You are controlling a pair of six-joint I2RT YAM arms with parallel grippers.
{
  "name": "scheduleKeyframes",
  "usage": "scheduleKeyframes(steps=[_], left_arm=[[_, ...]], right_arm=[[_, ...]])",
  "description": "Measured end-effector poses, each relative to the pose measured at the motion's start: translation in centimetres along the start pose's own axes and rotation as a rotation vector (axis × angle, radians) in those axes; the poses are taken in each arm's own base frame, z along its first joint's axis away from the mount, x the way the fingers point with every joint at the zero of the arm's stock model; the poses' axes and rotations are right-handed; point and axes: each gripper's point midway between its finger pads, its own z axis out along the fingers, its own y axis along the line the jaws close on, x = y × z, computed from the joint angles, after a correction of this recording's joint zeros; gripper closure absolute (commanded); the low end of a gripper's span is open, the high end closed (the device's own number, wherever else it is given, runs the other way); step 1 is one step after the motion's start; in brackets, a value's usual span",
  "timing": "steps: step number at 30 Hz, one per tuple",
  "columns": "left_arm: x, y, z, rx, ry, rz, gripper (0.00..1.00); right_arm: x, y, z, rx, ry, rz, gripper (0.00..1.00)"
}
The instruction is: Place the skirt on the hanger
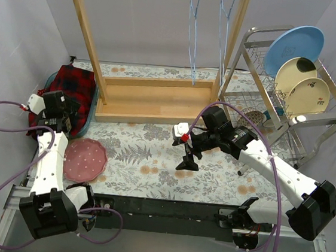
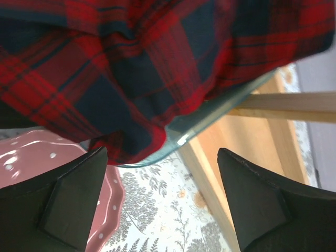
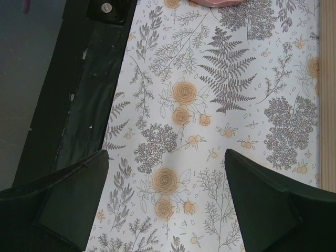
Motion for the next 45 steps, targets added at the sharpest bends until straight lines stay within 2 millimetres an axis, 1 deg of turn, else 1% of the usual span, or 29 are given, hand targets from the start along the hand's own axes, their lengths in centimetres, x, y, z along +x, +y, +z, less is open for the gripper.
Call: scheduleKeyframes(steps=[2, 4, 7, 8, 10, 11, 12, 13, 14, 15, 18, 20, 22, 24, 25, 28, 29, 30, 31, 32, 33, 36, 39, 41, 45], left_arm=[[0.3, 1.1, 0.6, -0.067, 0.005, -0.021, 0.18], [1.3, 2.3, 1.7, -0.139, 0.035, -0.031, 0.20], [2.8, 3.8, 3.2, -0.225, 0.083, -0.034, 0.33], [3.0, 3.9, 3.5, -0.236, 0.088, -0.035, 0.45], [3.1, 4.1, 3.9, -0.248, 0.086, -0.039, 0.55], [3.0, 4.0, 4.0, -0.249, 0.081, -0.044, 0.63], [2.9, 4.0, 4.2, -0.252, 0.076, -0.046, 0.76], [2.9, 4.0, 4.4, -0.255, 0.072, -0.046, 0.81], [2.8, 4.0, 4.6, -0.259, 0.069, -0.048, 0.84], [2.8, 4.1, 4.8, -0.265, 0.066, -0.042, 0.89], [2.7, 4.0, 5.3, -0.266, 0.061, -0.037, 1.00], [2.4, 3.7, 5.3, -0.249, 0.051, -0.032, 1.00], [1.7, 2.9, 4.8, -0.210, 0.037, -0.024, 1.00], [0.3, 1.2, 3.4, -0.126, 0.005, -0.023, 1.00], [-0.7, -0.3, 2.4, -0.060, -0.014, -0.024, 1.00], [-5.2, -5.7, -2.6, 0.182, -0.124, -0.043, 1.00], [-6.4, -7.1, -4.1, 0.242, -0.147, -0.048, 1.00], [-8.1, -9.2, -6.4, 0.330, -0.183, -0.056, 1.00], [-9.0, -10.6, -7.8, 0.389, -0.197, -0.057, 1.00], [-10.2, -12.5, -10.0, 0.474, -0.214, -0.056, 1.00], [-10.9, -13.7, -11.2, 0.528, -0.223, -0.054, 1.00], [-12.1, -17.3, -15.7, 0.716, -0.219, -0.025, 1.00], [-12.5, -20.1, -19.9, 0.892, -0.190, 0.013, 1.00], [-12.7, -21.5, -22.6, 0.993, -0.174, 0.036, 1.00], [-12.8, -23.5, -28.4, 1.188, -0.151, 0.084, 1.00]], right_arm=[[0.0, 0.0, 0.0, -0.002, -0.002, 0.000, 0.01], [0.0, 0.0, 0.0, -0.002, -0.002, 0.000, 0.01], [0.0, 0.1, 0.0, -0.003, -0.002, 0.000, 0.01], [0.0, 0.1, 0.0, -0.003, -0.002, 0.000, 0.01], [0.0, 0.1, 0.0, -0.003, -0.002, 0.000, 0.01], [0.0, 0.1, 0.0, -0.003, -0.002, 0.000, 0.01], [0.0, 0.1, 0.0, -0.003, -0.002, 0.000, 0.01], [0.0, 0.1, 0.0, -0.003, -0.002, 0.000, 0.01], [0.0, 0.1, 0.0, -0.003, -0.002, 0.000, 0.01], [0.0, 0.1, 0.0, -0.003, -0.001, 0.000, 0.01], [0.0, 0.0, 0.0, -0.002, -0.001, 0.000, 0.01], [0.0, 0.0, 0.0, 0.000, 0.001, 0.000, 0.01], [0.0, 0.0, 0.0, 0.001, 0.002, 0.000, 0.01], [0.1, 0.0, 0.0, 0.003, 0.004, 0.000, 0.01], [0.1, 0.0, 0.0, 0.003, 0.005, 0.000, 0.01], [0.2, -0.1, 0.0, 0.005, 0.008, 0.002, 0.02], [0.2, -0.1, 0.0, 0.005, 0.009, 0.002, 0.01], [0.2, -0.1, 0.0, 0.005, 0.009, 0.002, 0.01], [0.2, -0.1, 0.0, 0.006, 0.010, 0.002, 0.01], [0.2, -0.1, 0.0, 0.007, 0.010, 0.003, 0.01], [0.2, -0.1, 0.0, 0.007, 0.011, 0.002, 0.01], [0.3, -0.2, 0.0, 0.011, 0.014, 0.003, 0.01], [0.4, -0.3, -0.1, 0.020, 0.022, 0.002, 0.01], [0.5, -0.4, -0.1, 0.024, 0.025, 0.001, 0.01], [0.7, -0.6, -0.1, 0.034, 0.037, -0.004, 0.01]])
